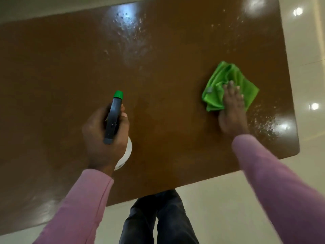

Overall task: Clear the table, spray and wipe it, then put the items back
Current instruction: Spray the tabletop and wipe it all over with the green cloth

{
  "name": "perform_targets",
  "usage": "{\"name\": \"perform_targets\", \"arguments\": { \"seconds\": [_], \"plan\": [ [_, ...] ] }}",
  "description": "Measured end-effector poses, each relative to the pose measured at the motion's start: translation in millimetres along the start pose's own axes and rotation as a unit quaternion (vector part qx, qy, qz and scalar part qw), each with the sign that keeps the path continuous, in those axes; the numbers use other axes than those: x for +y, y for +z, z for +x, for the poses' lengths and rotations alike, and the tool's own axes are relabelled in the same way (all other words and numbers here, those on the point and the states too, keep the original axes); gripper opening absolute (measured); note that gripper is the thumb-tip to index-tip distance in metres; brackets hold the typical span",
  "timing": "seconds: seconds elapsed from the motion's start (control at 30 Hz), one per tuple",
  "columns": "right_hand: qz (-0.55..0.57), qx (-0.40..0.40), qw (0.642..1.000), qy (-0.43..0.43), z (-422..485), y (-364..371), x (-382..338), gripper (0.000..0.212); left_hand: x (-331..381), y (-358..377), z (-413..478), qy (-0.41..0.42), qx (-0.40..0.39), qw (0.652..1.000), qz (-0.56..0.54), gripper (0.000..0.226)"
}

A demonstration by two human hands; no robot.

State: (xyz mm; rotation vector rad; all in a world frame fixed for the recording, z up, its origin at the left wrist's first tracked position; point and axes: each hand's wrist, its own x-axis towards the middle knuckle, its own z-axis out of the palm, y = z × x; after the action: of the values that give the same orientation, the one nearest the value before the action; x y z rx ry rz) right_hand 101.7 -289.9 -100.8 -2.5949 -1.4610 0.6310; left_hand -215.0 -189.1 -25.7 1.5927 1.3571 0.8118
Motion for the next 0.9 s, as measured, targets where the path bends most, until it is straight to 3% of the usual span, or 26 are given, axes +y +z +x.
{"name": "perform_targets", "arguments": {
  "seconds": [0.1,0.17,0.23,0.3,0.37,0.43,0.5,0.57,0.63,0.77,0.83,0.9],
  "plan": [
    [0.057,0.04,0.985,0.158,60,-24,1,0.07,-4,4,-1,0.018,-0.017,0.999,0.03,0.002],
    [0.048,0.041,0.985,0.158,63,-7,-45,0.068,-4,8,-1,0.017,-0.018,0.999,0.035,0.007],
    [0.052,0.011,0.999,0.005,34,27,-103,0.073,-1,12,2,0.013,-0.012,0.999,0.039,0.012],
    [0.043,-0.067,0.983,-0.168,4,40,-134,0.075,-3,12,4,-0.002,-0.005,0.999,0.046,0.011],
    [0.016,-0.086,0.972,-0.216,17,26,-107,0.076,-4,10,9,-0.015,0.006,0.999,0.039,0.007],
    [0.004,-0.047,0.988,-0.15,48,5,-67,0.076,-5,9,10,-0.028,0.012,0.999,0.026,0.01],
    [0.018,0.004,1.0,-0.016,80,-12,-39,0.073,-4,9,10,-0.024,0.009,0.999,0.033,0.008],
    [0.038,0.048,0.994,0.092,99,-13,-50,0.072,-1,10,12,-0.016,0.007,0.999,0.036,0.006],
    [0.04,0.064,0.99,0.123,100,1,-90,0.072,2,11,12,-0.007,0.005,0.999,0.04,0.009],
    [0.039,-0.019,0.994,-0.102,50,48,-188,0.076,6,5,14,-0.022,-0.001,0.999,0.047,0.015],
    [-0.004,-0.073,0.976,-0.207,42,49,-194,0.076,7,-6,16,-0.033,-0.004,0.999,0.035,0.015],
    [-0.037,-0.058,0.971,-0.227,64,31,-165,0.077,3,-22,18,-0.04,0.0,0.999,0.021,0.016]
  ]
}}
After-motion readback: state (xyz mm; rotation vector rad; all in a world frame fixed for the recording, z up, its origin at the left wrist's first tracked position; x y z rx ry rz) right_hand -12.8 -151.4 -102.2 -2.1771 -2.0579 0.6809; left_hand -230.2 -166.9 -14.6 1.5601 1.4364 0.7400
